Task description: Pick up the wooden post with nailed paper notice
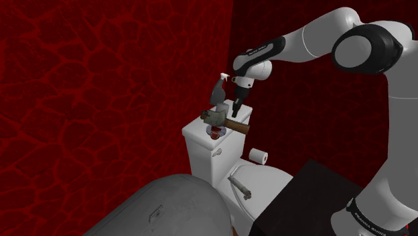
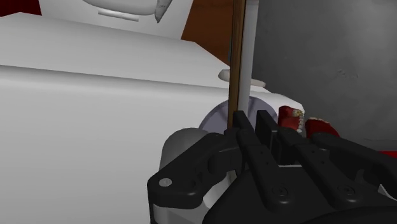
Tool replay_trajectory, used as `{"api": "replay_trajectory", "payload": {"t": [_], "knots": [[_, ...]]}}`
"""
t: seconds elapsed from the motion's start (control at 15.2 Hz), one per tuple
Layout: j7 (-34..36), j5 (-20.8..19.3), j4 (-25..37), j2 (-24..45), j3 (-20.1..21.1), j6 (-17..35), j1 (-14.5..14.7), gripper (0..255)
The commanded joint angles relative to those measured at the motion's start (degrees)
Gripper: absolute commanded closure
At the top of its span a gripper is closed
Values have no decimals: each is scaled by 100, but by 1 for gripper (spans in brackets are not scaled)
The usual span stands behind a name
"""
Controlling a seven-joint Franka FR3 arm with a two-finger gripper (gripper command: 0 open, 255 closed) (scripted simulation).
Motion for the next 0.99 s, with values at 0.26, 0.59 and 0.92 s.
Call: {"api": "replay_trajectory", "payload": {"t": [0.26, 0.59, 0.92], "knots": [[127, -94, 140, -206, -38, -323, 12, 255], [236, -170, 292, -367, -66, -617, 18, 255], [304, -214, 406, -456, -81, -809, 19, 255]]}}
